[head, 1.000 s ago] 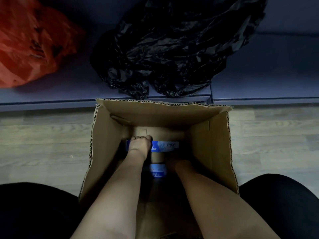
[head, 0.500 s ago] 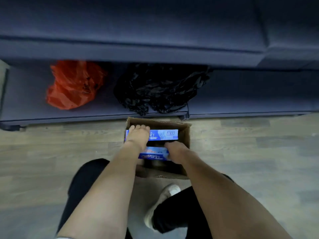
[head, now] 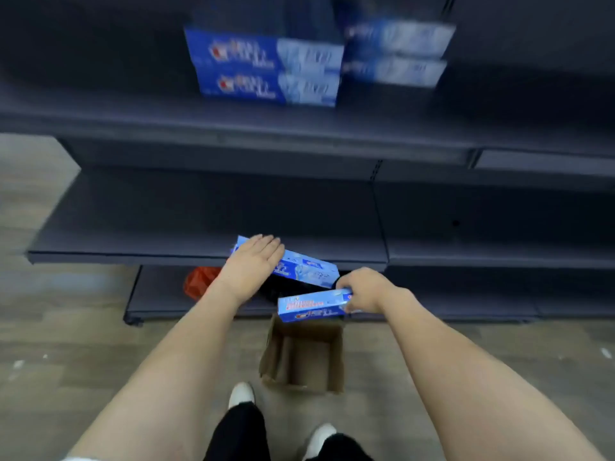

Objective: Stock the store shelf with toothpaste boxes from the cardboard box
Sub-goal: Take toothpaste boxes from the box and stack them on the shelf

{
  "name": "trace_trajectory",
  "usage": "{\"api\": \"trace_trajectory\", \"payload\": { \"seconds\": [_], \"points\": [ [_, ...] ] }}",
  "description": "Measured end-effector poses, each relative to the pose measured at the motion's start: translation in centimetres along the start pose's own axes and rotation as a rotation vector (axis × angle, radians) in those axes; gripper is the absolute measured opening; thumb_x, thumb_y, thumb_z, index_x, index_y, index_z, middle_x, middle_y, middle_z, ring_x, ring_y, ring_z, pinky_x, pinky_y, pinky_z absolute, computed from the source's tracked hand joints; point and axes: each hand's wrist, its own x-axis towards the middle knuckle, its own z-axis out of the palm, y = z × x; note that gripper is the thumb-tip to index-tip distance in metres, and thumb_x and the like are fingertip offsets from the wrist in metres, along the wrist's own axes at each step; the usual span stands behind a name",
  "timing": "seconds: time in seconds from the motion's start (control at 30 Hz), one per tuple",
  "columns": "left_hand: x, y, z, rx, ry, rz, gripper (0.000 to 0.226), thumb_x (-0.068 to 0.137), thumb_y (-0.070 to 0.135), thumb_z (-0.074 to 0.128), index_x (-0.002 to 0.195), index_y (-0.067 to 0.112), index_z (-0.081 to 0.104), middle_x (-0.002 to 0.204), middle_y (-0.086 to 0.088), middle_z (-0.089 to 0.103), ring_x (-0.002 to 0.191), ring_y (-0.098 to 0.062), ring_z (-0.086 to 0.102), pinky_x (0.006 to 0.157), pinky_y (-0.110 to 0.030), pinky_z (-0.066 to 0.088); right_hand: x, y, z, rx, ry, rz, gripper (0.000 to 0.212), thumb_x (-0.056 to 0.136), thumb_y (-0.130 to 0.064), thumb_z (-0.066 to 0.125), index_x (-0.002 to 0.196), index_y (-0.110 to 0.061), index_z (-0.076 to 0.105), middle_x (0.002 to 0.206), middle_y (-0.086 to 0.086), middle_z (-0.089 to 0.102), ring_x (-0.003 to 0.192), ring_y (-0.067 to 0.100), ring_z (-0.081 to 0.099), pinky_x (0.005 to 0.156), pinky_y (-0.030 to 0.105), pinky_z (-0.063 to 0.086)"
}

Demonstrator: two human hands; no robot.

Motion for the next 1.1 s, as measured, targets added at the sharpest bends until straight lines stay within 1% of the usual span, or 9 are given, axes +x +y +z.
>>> {"api": "trace_trajectory", "payload": {
  "seconds": [0.07, 0.2, 0.3, 0.43, 0.53, 0.6, 0.7, 0.9, 1.1],
  "points": [
    [0.6, -2.2, -3.7, 0.045, 0.079, -0.012, 0.037, 0.062, 0.008, 0.064, 0.097, 0.001, 0.073, 0.101, -0.016, 0.072, 0.089, -0.028, 0.070, 0.080, -0.040, 0.055, -1.7, -0.6, -4.1, 0.000, 0.078, -0.020, 0.026, 0.075, -0.024, 0.068, 0.101, -0.022, 0.064, 0.092, -0.003, 0.057, 0.085, 0.015, 0.045, 0.073, 0.029, 0.041],
    [1.4, -5.7, -9.4, 0.105, 0.111, -0.097, 0.068, 0.039, 0.005, 0.089, 0.104, -0.003, 0.070, 0.108, -0.019, 0.069, 0.095, -0.032, 0.068, 0.084, -0.043, 0.053, -4.8, -1.5, -10.1, 0.103, 0.167, -0.036, 0.028, 0.075, -0.022, 0.073, 0.101, -0.018, 0.066, 0.094, -0.001, 0.063, 0.088, 0.018, 0.055, 0.079, 0.033, 0.045],
    [2.0, -7.4, -12.8, 0.143, 0.179, -0.095, 0.069, 0.042, 0.003, 0.091, 0.106, -0.003, 0.068, 0.109, -0.020, 0.068, 0.098, -0.032, 0.068, 0.085, -0.045, 0.053, -6.2, -2.0, -13.0, 0.133, 0.190, -0.052, 0.027, 0.074, -0.021, 0.074, 0.100, -0.018, 0.067, 0.090, -0.002, 0.065, 0.083, 0.017, 0.056, 0.075, 0.030, 0.044],
    [3.0, -9.3, -16.1, 0.204, 0.259, -0.105, 0.068, 0.043, 0.002, 0.090, 0.107, -0.004, 0.067, 0.109, -0.020, 0.068, 0.098, -0.033, 0.068, 0.085, -0.044, 0.053, -7.1, -2.6, -16.4, 0.132, 0.262, -0.064, 0.033, 0.075, -0.023, 0.075, 0.106, -0.018, 0.065, 0.095, -0.004, 0.063, 0.092, 0.017, 0.056, 0.079, 0.028, 0.044],
    [3.9, -10.2, -17.3, 0.229, 0.295, -0.113, 0.068, 0.044, 0.004, 0.091, 0.107, -0.005, 0.067, 0.108, -0.020, 0.068, 0.097, -0.033, 0.068, 0.085, -0.043, 0.053, -7.6, -2.8, -18.9, 0.139, 0.351, -0.066, 0.039, 0.076, -0.024, 0.074, 0.112, -0.017, 0.062, 0.109, -0.001, 0.061, 0.105, 0.018, 0.056, 0.088, 0.029, 0.045],
    [4.5, -10.9, -17.8, 0.246, 0.316, -0.114, 0.068, 0.043, 0.004, 0.091, 0.106, -0.005, 0.067, 0.107, -0.021, 0.068, 0.095, -0.034, 0.068, 0.083, -0.044, 0.053, -7.8, -2.9, -20.6, 0.125, 0.408, -0.087, 0.039, 0.076, -0.024, 0.074, 0.112, -0.018, 0.061, 0.117, 0.001, 0.062, 0.106, 0.018, 0.056, 0.087, 0.028, 0.043],
    [5.2, -12.0, -18.2, 0.256, 0.343, -0.141, 0.069, 0.043, 0.005, 0.092, 0.106, -0.006, 0.067, 0.107, -0.022, 0.068, 0.095, -0.035, 0.068, 0.083, -0.044, 0.053, -8.1, -3.1, -22.8, 0.123, 0.471, -0.109, 0.037, 0.078, -0.025, 0.073, 0.113, -0.020, 0.060, 0.118, 0.001, 0.061, 0.101, 0.014, 0.053, 0.085, 0.026, 0.042],
    [5.8, -13.9, -18.9, 0.228, 0.375, -0.204, 0.074, 0.037, 0.013, 0.095, 0.103, -0.007, 0.067, 0.101, -0.022, 0.069, 0.090, -0.034, 0.069, 0.080, -0.045, 0.055, -8.9, -2.7, -25.7, 0.092, 0.548, -0.096, 0.046, 0.084, -0.028, 0.069, 0.126, -0.018, 0.054, 0.131, 0.001, 0.055, 0.121, 0.019, 0.050, 0.096, 0.029, 0.041],
    [5.2, -15.2, -18.0, 0.156, 0.311, -0.241, 0.079, 0.028, 0.017, 0.097, 0.099, -0.006, 0.069, 0.092, -0.019, 0.071, 0.080, -0.031, 0.070, 0.075, -0.043, 0.056, -8.4, -2.0, -26.9, 0.038, 0.578, -0.055, 0.048, 0.088, -0.027, 0.064, 0.132, -0.019, 0.049, 0.136, 0.003, 0.052, 0.122, 0.022, 0.049, 0.100, 0.035, 0.043]
  ]
}}
